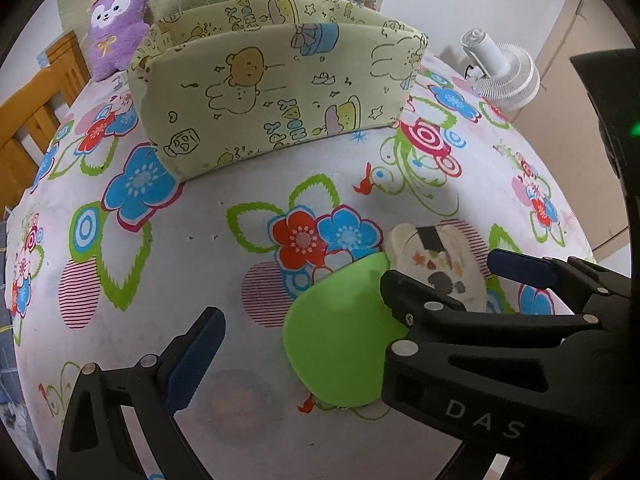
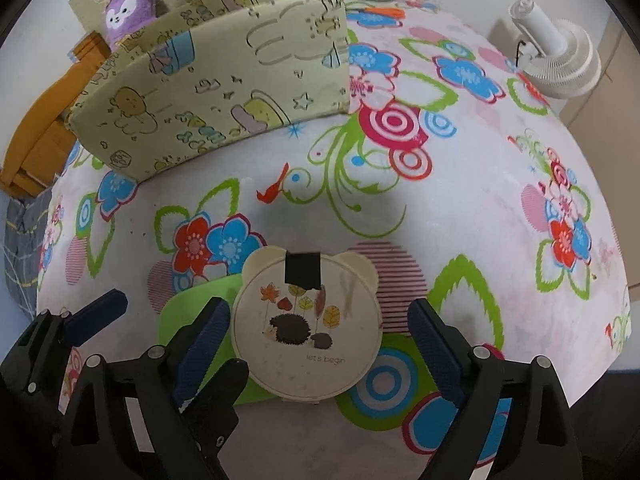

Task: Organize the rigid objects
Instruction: 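Grasp the green oval plastic lid with the left tool while the right tool holds the tin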

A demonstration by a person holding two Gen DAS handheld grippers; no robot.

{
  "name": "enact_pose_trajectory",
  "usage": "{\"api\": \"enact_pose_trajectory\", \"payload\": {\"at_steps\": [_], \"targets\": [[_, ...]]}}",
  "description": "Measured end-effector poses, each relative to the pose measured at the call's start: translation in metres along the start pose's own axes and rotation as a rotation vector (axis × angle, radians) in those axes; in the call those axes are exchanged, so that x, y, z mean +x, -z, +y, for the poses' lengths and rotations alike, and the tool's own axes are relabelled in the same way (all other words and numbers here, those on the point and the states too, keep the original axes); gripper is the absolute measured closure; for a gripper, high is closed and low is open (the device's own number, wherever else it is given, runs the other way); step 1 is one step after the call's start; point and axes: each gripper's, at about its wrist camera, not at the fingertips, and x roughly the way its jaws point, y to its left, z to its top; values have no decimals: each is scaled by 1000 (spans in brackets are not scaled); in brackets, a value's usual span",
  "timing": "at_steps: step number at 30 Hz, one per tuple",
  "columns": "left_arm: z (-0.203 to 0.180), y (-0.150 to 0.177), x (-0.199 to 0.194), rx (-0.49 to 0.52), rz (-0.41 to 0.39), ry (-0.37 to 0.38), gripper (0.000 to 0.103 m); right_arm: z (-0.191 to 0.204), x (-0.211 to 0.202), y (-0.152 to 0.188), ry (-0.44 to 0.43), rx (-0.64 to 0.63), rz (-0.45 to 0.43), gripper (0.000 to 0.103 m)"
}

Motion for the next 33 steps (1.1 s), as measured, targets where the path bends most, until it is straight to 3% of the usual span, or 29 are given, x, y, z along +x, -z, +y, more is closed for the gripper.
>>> {"api": "enact_pose_trajectory", "payload": {"at_steps": [6,9,20,26,33], "targets": [[3,3,0,-4,5,4,2,4,3,2,14,-6,-4,12],[3,2,0,-10,7,13,2,4,2,3,10,1,-20,25],[-7,-8,6,-47,7,7,2,-20,-8,-7,70,32,-53,26],[-10,-8,14,-117,29,3,2,-38,-8,-15,90,19,-53,26],[-17,-7,16,-173,20,-68,2,-47,-5,-24,81,-37,-49,26]]}}
